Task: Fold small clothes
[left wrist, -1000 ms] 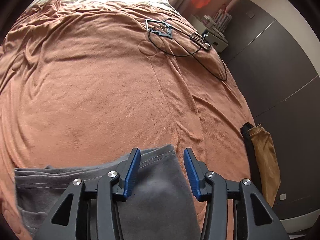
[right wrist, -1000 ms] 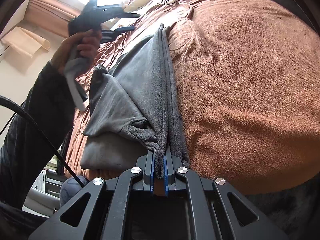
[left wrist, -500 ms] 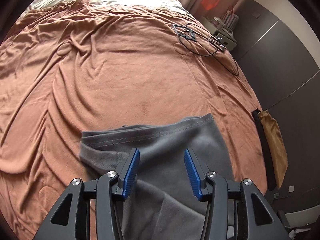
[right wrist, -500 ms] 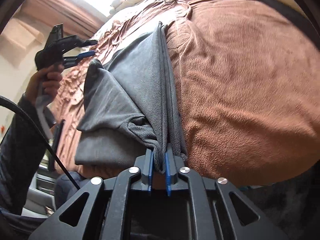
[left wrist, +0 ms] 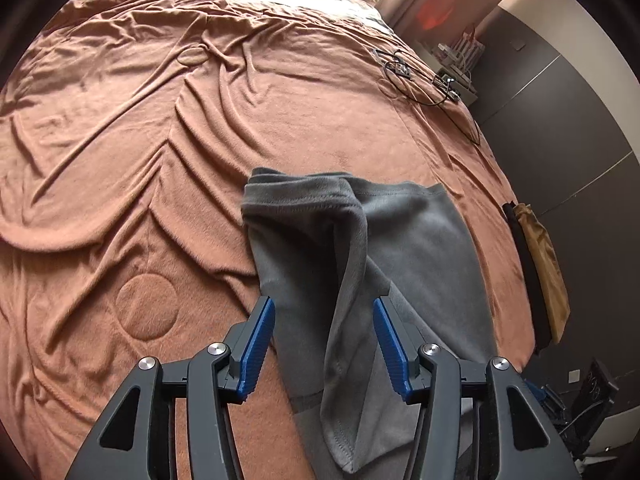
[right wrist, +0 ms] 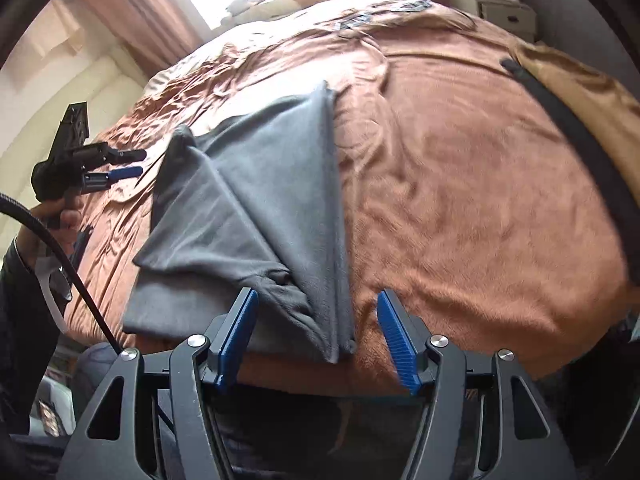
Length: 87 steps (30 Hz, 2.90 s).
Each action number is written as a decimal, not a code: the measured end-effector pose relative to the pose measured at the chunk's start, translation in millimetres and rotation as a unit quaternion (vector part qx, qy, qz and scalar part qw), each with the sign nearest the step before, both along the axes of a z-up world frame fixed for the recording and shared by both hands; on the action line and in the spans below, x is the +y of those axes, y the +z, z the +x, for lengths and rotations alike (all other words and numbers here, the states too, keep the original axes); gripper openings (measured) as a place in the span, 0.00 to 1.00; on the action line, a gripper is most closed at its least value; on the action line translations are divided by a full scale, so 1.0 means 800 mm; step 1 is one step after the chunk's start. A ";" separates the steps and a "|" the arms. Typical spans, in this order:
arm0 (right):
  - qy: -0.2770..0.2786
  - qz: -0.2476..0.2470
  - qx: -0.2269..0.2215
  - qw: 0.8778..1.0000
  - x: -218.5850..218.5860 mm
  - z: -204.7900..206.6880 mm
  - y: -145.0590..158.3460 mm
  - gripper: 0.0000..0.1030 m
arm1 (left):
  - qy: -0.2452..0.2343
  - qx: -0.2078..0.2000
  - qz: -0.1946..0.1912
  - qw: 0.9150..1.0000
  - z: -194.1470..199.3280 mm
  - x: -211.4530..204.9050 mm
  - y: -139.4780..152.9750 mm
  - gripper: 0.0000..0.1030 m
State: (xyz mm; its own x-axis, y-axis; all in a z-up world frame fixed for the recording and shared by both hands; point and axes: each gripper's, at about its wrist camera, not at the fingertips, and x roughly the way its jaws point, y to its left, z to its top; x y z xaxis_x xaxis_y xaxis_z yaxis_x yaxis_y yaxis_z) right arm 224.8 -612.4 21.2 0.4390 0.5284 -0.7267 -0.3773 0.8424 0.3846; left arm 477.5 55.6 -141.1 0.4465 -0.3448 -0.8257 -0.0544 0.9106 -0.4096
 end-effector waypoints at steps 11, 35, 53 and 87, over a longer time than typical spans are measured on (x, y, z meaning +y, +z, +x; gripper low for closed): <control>0.098 -0.057 -0.048 0.992 0.062 -0.001 0.028 0.58 | 0.021 -0.013 -0.030 0.999 -0.095 0.010 -0.026 0.52; 0.293 -0.164 -0.065 0.940 0.255 0.039 0.028 0.57 | 0.159 -0.025 -0.122 0.979 -0.217 0.056 -0.068 0.52; 0.335 -0.262 -0.077 0.902 0.347 0.056 -0.027 0.08 | 0.195 -0.026 -0.146 0.969 -0.228 0.074 -0.077 0.52; 0.079 -0.109 -0.044 0.990 0.144 0.203 0.046 0.03 | 0.137 -0.020 -0.096 0.986 -0.130 0.042 -0.041 0.52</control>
